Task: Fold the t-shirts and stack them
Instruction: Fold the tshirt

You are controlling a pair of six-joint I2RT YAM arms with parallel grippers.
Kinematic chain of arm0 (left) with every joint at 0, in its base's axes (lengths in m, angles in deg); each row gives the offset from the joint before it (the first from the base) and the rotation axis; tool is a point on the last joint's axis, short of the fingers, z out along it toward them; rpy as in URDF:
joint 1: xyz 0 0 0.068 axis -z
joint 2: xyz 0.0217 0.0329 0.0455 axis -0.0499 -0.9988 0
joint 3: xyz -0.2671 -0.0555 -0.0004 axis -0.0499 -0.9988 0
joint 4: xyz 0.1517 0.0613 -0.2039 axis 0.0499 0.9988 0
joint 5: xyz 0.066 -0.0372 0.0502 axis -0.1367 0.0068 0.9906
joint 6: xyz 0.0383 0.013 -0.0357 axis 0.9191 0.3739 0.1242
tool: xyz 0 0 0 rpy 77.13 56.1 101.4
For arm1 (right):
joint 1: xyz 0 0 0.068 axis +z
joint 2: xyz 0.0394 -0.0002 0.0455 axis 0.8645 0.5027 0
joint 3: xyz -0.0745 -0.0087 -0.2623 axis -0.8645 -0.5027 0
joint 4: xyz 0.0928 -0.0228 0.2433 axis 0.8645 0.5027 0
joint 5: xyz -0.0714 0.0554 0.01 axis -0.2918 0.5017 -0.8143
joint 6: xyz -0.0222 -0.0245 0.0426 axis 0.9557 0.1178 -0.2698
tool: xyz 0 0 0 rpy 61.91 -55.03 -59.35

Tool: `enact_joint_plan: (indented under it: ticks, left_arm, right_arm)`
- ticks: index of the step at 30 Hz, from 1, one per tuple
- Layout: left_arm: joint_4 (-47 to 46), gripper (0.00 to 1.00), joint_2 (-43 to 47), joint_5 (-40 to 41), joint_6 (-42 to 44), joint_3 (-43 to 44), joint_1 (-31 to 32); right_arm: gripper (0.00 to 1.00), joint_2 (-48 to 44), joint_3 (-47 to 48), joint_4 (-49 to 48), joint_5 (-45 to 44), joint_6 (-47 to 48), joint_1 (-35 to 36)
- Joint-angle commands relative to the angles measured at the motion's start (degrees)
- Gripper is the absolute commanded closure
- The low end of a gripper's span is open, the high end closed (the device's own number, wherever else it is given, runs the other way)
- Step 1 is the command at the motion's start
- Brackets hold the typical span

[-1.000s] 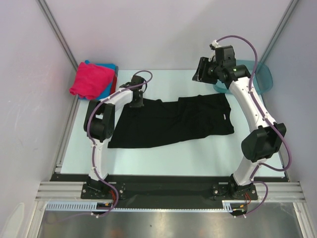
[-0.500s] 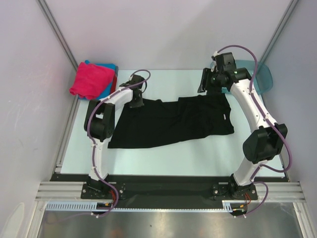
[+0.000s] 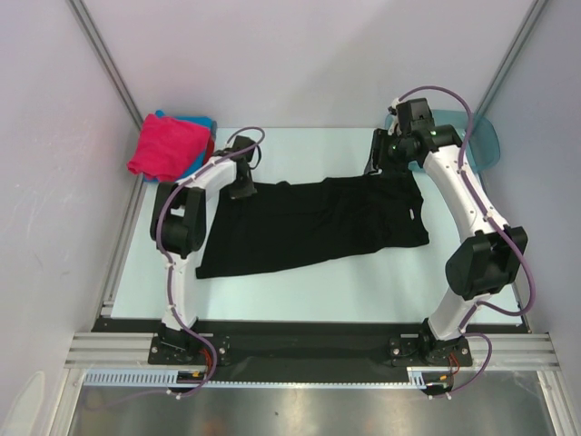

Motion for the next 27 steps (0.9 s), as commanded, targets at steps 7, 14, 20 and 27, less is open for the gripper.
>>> enact_joint_plan:
  ticks: [7, 14, 20, 27]
  left_arm:
    - [6.11, 1.0, 0.82, 6.27, -0.17, 0.68, -4.98]
    - [6.8, 0.65, -0.32, 5.3, 1.59, 3.04, -6.04]
    - [5.93, 0.0, 1.78, 1.97, 2.9, 4.1, -5.86]
    - [5.22, 0.0, 6.79, -10.58, 7.03, 8.58, -2.96]
  right_arm:
    - [0.46, 0.18, -0.33, 6.07, -0.51, 2.01, -0.54]
    - [0.46, 4.03, -0.16, 9.5, -2.88, 1.05, -0.62]
    - [0.46, 7.74, 0.9, 15.39, -7.89, -1.67, -0.71]
    - [0.47, 6.08, -6.83, 12.85, -12.19, -6.85, 0.52]
